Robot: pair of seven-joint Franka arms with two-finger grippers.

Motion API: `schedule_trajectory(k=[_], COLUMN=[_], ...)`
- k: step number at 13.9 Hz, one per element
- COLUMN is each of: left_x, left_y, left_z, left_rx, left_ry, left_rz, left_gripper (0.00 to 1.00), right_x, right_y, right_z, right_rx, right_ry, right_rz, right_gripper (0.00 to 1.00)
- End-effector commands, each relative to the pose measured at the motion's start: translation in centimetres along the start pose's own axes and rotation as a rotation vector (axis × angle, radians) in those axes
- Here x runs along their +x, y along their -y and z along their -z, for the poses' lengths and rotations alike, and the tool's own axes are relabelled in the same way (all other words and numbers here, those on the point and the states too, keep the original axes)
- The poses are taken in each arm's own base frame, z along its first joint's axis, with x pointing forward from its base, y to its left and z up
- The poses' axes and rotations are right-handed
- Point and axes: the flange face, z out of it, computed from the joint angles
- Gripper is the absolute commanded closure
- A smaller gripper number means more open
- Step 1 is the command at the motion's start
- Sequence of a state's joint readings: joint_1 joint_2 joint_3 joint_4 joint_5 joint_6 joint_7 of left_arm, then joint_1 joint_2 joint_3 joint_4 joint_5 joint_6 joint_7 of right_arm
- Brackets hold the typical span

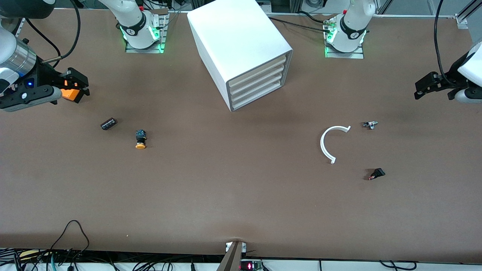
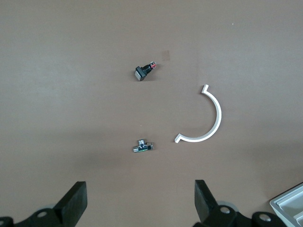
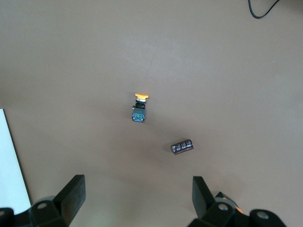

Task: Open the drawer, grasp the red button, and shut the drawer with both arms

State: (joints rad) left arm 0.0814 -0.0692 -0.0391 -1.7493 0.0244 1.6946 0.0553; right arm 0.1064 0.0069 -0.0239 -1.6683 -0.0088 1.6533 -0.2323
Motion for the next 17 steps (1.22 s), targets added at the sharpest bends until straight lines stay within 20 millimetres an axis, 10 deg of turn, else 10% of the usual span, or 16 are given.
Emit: schedule_trajectory(k=[1, 10, 17], left_x=[-0.2, -2.3, -1.2], left_y=[-0.2, -10.9, -13.9], left_z=[0.0, -9.4, -22.4], left_rx=[0.02, -0.182, -0.652], left_ry=[0.019, 0.256, 0.385], left_rz=[-0.046, -0.229, -0.511], left_gripper=[0.0, 0.0, 0.0], right_x=[-0.2, -0.1, -0.1], right_y=[-0.6, -1.0, -1.1], right_z=[0.3, 0.3, 0.3], right_rx=[-0.019, -0.016, -0.019], right_ry=[-0.007, -0.018, -0.018], right_rz=[-0.013, 0.008, 0.01], right_gripper=[0.0, 0.0, 0.0])
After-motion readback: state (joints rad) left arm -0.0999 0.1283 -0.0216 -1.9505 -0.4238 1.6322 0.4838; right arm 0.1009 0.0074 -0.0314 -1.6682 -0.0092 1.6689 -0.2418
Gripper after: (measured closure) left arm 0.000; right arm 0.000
